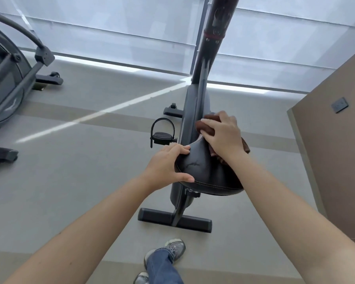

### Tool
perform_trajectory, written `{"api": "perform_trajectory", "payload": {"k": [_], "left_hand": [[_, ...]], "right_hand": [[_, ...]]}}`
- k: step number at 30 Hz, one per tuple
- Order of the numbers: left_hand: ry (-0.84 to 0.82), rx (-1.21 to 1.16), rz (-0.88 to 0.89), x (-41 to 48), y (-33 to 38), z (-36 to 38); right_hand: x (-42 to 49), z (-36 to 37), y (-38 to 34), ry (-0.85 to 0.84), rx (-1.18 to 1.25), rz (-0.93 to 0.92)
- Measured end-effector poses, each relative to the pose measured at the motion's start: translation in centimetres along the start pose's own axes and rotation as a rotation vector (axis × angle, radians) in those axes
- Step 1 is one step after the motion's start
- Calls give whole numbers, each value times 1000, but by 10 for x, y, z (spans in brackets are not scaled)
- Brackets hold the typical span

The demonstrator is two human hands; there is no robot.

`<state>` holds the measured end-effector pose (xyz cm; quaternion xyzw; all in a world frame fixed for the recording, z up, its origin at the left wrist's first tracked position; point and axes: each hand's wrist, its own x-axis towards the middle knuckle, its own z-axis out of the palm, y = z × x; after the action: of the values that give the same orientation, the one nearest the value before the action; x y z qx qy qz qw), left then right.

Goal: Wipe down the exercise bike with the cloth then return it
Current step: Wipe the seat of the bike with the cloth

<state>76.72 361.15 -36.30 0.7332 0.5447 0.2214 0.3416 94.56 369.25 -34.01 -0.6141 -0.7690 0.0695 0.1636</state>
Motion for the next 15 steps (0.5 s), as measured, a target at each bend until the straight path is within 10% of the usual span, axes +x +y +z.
{"api": "perform_trajectory", "payload": {"k": [15], "left_hand": [[32,-154,8,-2,-3,3]], "right_hand": [[-76,-23,-8,52,127,-84]]}}
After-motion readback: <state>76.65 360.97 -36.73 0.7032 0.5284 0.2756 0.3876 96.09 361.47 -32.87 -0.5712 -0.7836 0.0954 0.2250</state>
